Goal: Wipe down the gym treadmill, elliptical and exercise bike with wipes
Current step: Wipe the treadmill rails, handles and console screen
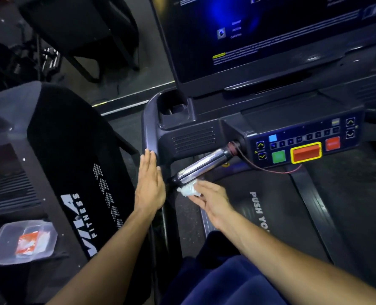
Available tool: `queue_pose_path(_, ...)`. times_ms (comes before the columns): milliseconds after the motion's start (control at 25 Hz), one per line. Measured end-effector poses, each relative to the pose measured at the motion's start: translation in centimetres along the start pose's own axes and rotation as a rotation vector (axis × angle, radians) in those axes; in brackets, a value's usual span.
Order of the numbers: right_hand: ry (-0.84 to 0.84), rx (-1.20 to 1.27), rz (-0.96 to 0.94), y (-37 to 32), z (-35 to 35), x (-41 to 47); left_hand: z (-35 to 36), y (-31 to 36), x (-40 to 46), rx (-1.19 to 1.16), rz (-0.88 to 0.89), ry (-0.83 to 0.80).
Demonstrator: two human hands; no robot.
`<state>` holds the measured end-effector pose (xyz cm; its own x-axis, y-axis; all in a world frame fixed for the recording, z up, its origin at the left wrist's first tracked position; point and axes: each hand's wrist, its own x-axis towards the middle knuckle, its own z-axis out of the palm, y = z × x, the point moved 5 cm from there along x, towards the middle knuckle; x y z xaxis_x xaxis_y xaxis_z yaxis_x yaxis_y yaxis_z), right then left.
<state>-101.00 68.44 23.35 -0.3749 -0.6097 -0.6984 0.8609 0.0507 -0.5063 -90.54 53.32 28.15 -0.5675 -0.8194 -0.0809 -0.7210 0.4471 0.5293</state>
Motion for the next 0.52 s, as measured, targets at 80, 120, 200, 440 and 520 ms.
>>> queue_pose_path(80,-0.065,-0.055,-0.050,-1.6,-1.3,-2.0,0.0,-0.2,0.2,0.038,0.009,0.003)
queue_pose_path(120,-0.085,-0.063,-0.079,-2.6,-2.2,-2.9,0.0,-0.3,0.3,0.072,0.018,0.004)
queue_pose_path(200,-0.068,-0.049,-0.148,-5.5,-4.6,-4.8,0.1,0.1,0.6,0.162,0.056,0.012)
queue_pose_path(440,-0.001,-0.169,-0.333,-13.8,-9.7,-8.2,0.4,0.3,0.7,0.270,0.132,0.011)
queue_pose_path(520,0.008,-0.259,-0.386,-16.0,-10.7,-8.5,0.8,0.3,0.6,0.277,0.136,0.005)
